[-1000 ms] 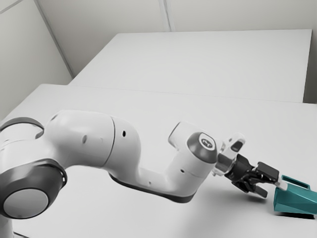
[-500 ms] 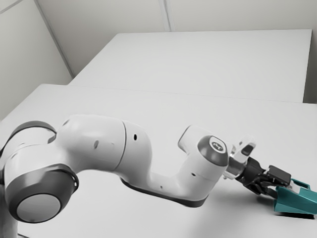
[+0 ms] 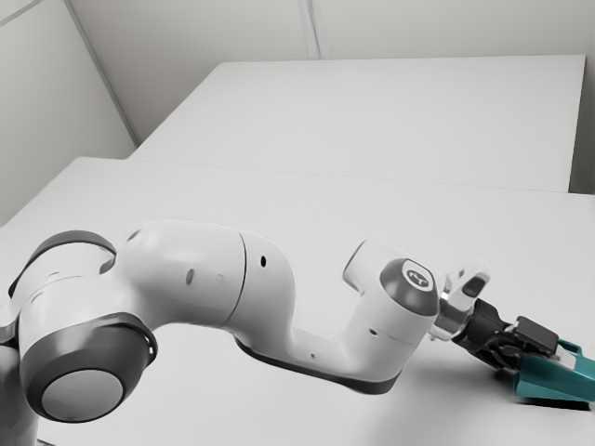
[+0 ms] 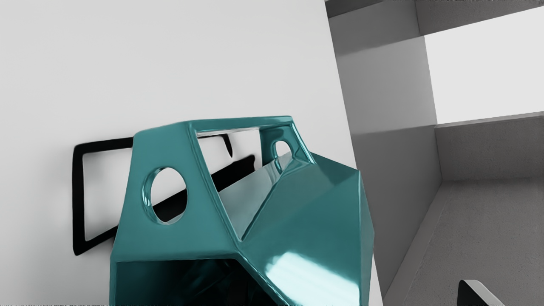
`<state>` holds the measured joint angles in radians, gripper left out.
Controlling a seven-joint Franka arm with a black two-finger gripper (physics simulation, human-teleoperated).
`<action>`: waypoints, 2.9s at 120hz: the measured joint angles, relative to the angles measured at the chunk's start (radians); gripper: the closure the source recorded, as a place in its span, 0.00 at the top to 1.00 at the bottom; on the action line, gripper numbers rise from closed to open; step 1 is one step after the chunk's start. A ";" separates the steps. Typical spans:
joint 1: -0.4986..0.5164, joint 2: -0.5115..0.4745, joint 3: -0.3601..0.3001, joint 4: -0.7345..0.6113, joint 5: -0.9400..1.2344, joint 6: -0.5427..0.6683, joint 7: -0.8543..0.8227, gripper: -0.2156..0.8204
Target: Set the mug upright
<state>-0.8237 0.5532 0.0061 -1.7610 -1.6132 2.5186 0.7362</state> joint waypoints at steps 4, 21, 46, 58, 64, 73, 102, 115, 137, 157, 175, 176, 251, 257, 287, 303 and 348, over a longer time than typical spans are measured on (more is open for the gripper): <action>0.000 -0.001 0.000 -0.003 -0.011 -0.002 0.004 0.68; 0.001 -0.001 0.000 -0.011 -0.050 -0.015 0.020 0.57; 0.002 -0.002 0.000 -0.021 -0.085 -0.039 0.043 0.40; 0.003 -0.003 0.000 -0.022 -0.090 -0.051 0.052 0.33; 0.003 -0.003 0.000 -0.022 -0.092 -0.055 0.056 0.30; 0.003 -0.003 0.000 -0.022 -0.095 -0.063 0.062 0.25; 0.003 -0.008 0.000 -0.020 -0.118 -0.086 0.083 0.11; 0.002 -0.014 0.000 -0.016 -0.123 -0.091 0.092 0.07; 0.007 -0.064 0.003 -0.022 -0.120 -0.092 0.106 0.05; 0.046 -0.191 0.009 -0.090 -0.099 -0.083 0.118 0.04; 0.127 -0.354 0.010 -0.198 0.038 -0.031 0.114 0.03; 0.132 -0.361 0.010 -0.203 0.053 -0.027 0.112 0.03; 0.515 -0.582 0.014 -0.279 1.597 -0.344 -0.360 0.03; 0.510 -0.572 0.014 -0.278 1.637 -0.385 -0.387 0.03; 0.478 -0.525 0.016 -0.283 1.715 -0.486 -0.487 0.03; 0.491 -0.512 0.011 -0.285 1.758 -0.502 -0.522 0.03; 0.630 -0.471 0.010 -0.318 1.791 -0.465 -0.565 0.03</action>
<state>-0.1933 0.0818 0.0166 -2.0788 0.1778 2.0536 0.1715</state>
